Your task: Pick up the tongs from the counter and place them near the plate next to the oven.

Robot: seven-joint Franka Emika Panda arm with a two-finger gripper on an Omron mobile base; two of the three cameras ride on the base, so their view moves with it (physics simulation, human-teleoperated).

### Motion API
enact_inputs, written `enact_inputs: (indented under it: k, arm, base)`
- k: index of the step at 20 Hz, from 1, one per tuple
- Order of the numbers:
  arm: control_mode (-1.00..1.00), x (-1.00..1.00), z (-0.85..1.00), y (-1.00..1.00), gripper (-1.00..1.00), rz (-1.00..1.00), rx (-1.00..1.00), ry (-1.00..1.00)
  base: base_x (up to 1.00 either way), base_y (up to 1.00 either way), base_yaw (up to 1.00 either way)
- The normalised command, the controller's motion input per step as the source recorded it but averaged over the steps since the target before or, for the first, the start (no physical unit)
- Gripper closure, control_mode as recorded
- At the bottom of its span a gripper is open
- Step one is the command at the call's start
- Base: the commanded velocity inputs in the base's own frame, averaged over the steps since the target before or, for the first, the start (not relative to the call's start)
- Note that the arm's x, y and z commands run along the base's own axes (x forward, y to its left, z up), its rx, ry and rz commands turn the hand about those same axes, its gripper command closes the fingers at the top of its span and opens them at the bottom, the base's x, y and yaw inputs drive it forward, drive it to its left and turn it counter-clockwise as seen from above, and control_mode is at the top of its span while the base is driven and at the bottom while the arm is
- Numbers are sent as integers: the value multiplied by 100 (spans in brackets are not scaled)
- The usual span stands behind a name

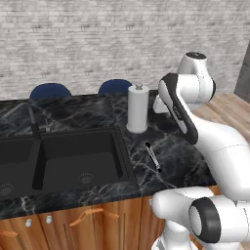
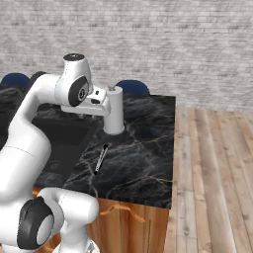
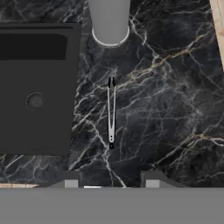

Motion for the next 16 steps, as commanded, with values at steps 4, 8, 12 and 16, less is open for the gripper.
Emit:
enact_inputs:
  k: [4,8,12,16]
  arm:
    - [-100,-13,-20,0,-100,1,-1,-4]
    - [-100,-11,-60,10,-100,0,-1,0]
    - [-100,15,-75,18,-100,0,-1,2]
    - [-100,52,-68,10,-100,0,0,0]
  base:
    - [0,0,0]
    - [0,0,0]
    - [0,0,0]
    - [0,0,0]
